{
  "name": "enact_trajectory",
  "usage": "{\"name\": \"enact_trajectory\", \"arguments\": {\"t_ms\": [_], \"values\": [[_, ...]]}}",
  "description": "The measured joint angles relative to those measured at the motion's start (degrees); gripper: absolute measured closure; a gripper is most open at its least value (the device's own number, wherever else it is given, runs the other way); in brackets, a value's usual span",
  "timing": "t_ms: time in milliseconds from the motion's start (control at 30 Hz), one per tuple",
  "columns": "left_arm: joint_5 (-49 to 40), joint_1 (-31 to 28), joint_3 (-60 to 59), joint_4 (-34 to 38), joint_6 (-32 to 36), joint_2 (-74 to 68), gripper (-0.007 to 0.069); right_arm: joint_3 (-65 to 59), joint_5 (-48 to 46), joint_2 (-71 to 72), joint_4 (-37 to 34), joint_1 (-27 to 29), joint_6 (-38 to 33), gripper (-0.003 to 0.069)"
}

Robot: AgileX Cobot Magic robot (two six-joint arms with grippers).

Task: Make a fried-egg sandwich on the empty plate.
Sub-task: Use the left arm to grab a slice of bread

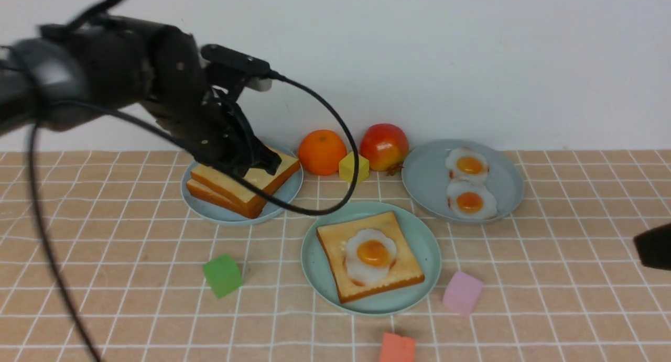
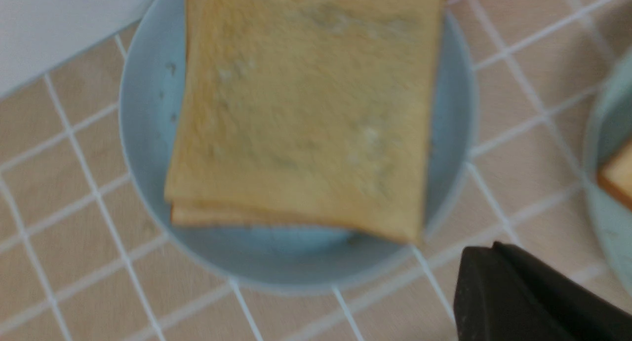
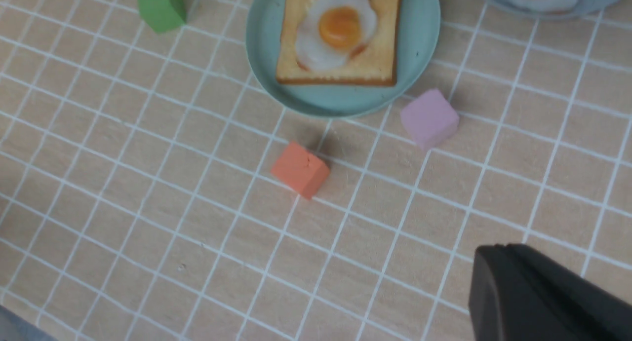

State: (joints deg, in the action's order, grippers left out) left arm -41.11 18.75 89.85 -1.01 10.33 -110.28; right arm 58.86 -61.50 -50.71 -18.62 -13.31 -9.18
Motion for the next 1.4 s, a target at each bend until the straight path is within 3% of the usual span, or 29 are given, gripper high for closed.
{"name": "enact_trajectory", "arguments": {"t_ms": [33, 133, 233, 367, 533, 967, 1033, 1267, 1400], "values": [[-0.09, 0.01, 0.36, 0.0, 0.26, -0.47, 0.0596, 0.0, 0.0, 0.2, 0.0, 0.0, 0.0, 0.066], [-0.8, -0.01, 4.28, -1.19, 2.04, -5.9, 0.0496, -0.15, -0.16, 2.38, 0.0, 0.0, 0.0, 0.0659], [-0.84, -0.01, 6.12, -1.64, 2.48, -8.61, 0.034, -0.15, -0.41, 3.73, 0.0, 0.0, 0.12, 0.0658], [-0.14, -0.01, 6.55, -1.92, 2.75, -8.58, 0.0223, -0.15, -0.41, 3.81, -0.52, 0.0, 0.17, 0.0658], [3.01, -0.01, 6.63, -2.81, 3.12, -9.25, 0.0193, -0.15, -0.35, 3.81, -1.51, 0.0, 0.17, 0.0658], [6.65, 0.11, 6.73, -7.3, 3.24, -13.69, 0.0205, -0.15, -0.4, 3.81, -1.56, 0.0, 0.17, 0.0647], [6.59, 0.17, 6.73, -7.3, 3.12, -13.69, 0.0237, -0.15, -0.45, 3.81, -1.56, 0.0, 0.17, 0.0645], [4.76, 0.27, 7.0, -6.24, 3.12, -12.74, 0.0503, -0.15, -1.45, 3.81, -1.56, 0.0, 0.17, 0.0645], [2.76, 0.22, 6.66, -6.19, 3.12, -10.12, 0.0549, -0.15, -2.23, 3.81, -1.56, 0.0, 0.17, 0.0645]]}}
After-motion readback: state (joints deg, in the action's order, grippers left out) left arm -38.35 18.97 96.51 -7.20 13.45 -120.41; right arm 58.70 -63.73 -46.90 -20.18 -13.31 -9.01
